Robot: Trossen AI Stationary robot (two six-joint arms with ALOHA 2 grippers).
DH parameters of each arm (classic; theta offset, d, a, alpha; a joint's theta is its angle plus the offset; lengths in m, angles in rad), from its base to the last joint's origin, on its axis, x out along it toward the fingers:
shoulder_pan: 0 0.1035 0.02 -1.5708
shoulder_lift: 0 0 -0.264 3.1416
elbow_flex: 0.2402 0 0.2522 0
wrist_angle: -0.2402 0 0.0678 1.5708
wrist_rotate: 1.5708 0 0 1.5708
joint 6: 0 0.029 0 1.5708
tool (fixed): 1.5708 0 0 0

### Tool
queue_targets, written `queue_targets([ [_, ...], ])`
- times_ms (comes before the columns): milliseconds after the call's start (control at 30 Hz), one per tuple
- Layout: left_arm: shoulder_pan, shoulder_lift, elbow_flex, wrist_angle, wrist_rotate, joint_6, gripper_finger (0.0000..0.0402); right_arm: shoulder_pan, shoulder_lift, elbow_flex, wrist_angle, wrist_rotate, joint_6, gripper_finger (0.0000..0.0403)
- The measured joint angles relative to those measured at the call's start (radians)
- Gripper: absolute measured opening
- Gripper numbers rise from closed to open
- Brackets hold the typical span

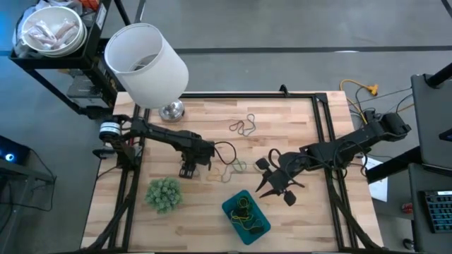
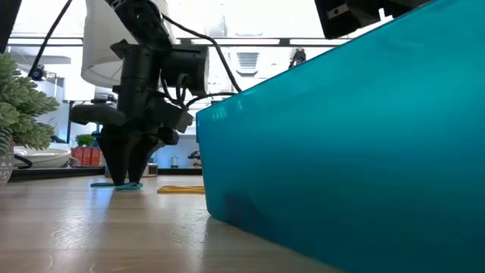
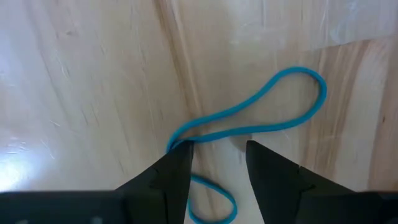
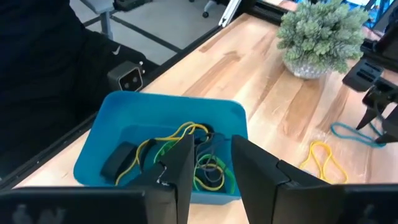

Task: Pick and place rubber bands into bin
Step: Put the blue rubber band into the blue bin

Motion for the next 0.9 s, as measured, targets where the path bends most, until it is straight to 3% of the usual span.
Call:
queue_targets([
  [433,-0.024,-0.122,-0.001,0.019,-0.095,0.016,0.0141,0.000,0.001,0.000,-0.014,0.000,0.003,0.0089],
  [900,-0.020,0.013,0.001,0.060,-0.086,0.065,0.0135,0.000,0.001,0.000,-0.012,-0.001,0.028,0.0084],
])
